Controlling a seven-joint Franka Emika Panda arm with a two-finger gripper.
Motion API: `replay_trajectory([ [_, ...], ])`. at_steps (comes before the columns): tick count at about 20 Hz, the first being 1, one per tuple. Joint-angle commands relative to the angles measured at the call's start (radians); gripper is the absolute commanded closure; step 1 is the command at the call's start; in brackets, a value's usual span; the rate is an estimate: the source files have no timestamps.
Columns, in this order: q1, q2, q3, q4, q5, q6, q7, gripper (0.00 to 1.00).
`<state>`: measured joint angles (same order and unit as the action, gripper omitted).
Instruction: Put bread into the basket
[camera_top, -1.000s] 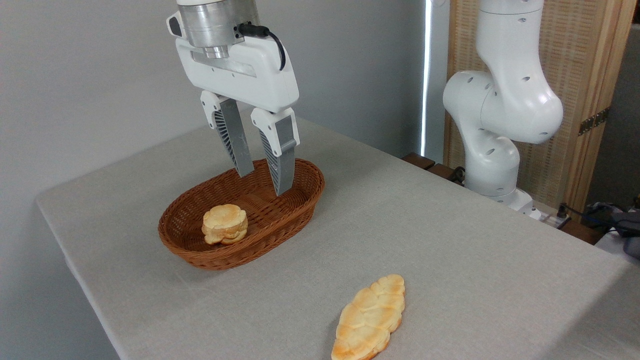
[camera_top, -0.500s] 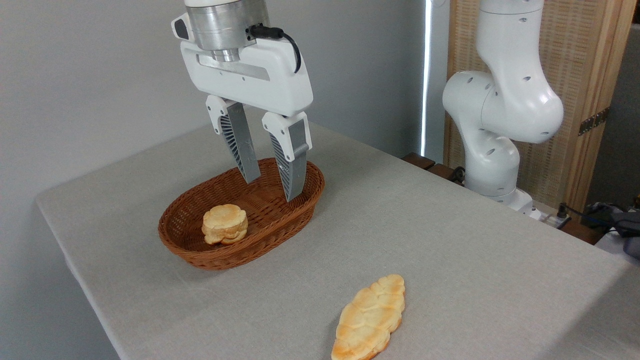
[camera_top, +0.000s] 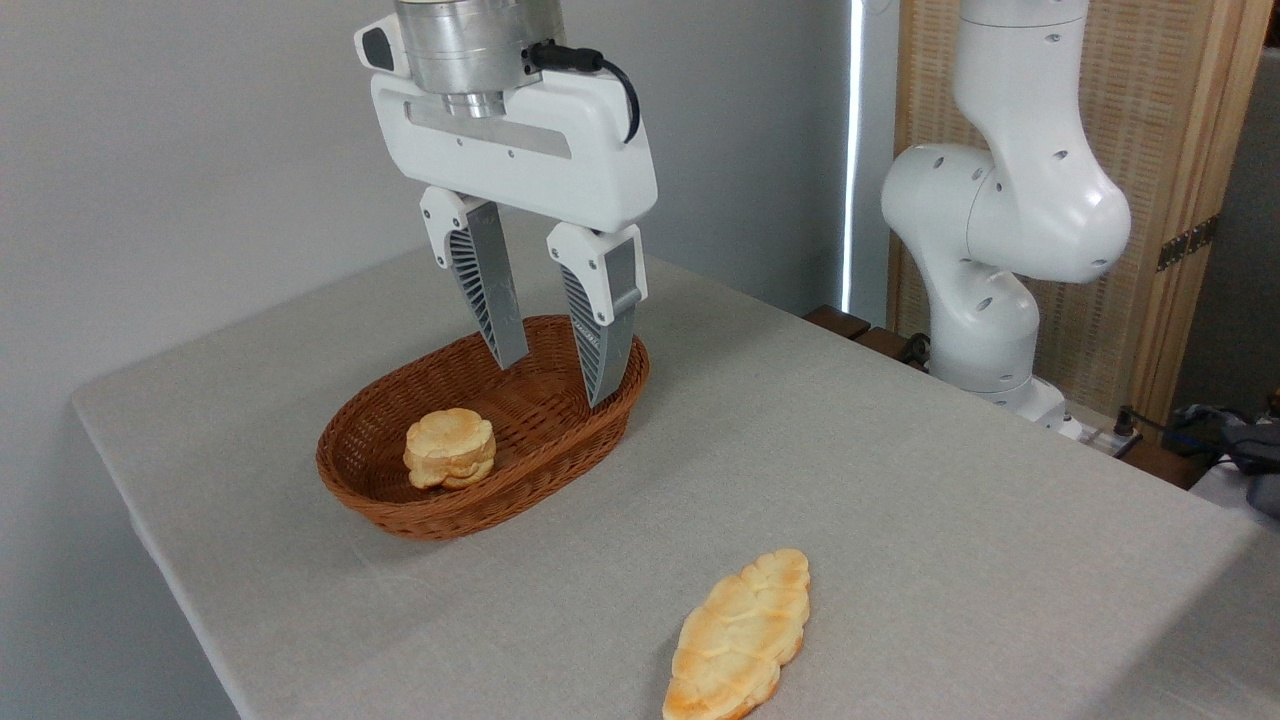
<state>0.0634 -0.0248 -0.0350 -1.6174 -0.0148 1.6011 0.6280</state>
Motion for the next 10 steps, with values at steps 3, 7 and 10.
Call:
replay_trajectory([
  [3,0.114,-0.021,-0.086,-0.024,-0.022,0.033,0.025,0.00],
  [7,0.116,-0.058,-0.086,-0.090,-0.020,0.098,0.026,0.00],
  [10,0.116,-0.125,-0.075,-0.188,-0.020,0.187,0.026,0.00],
])
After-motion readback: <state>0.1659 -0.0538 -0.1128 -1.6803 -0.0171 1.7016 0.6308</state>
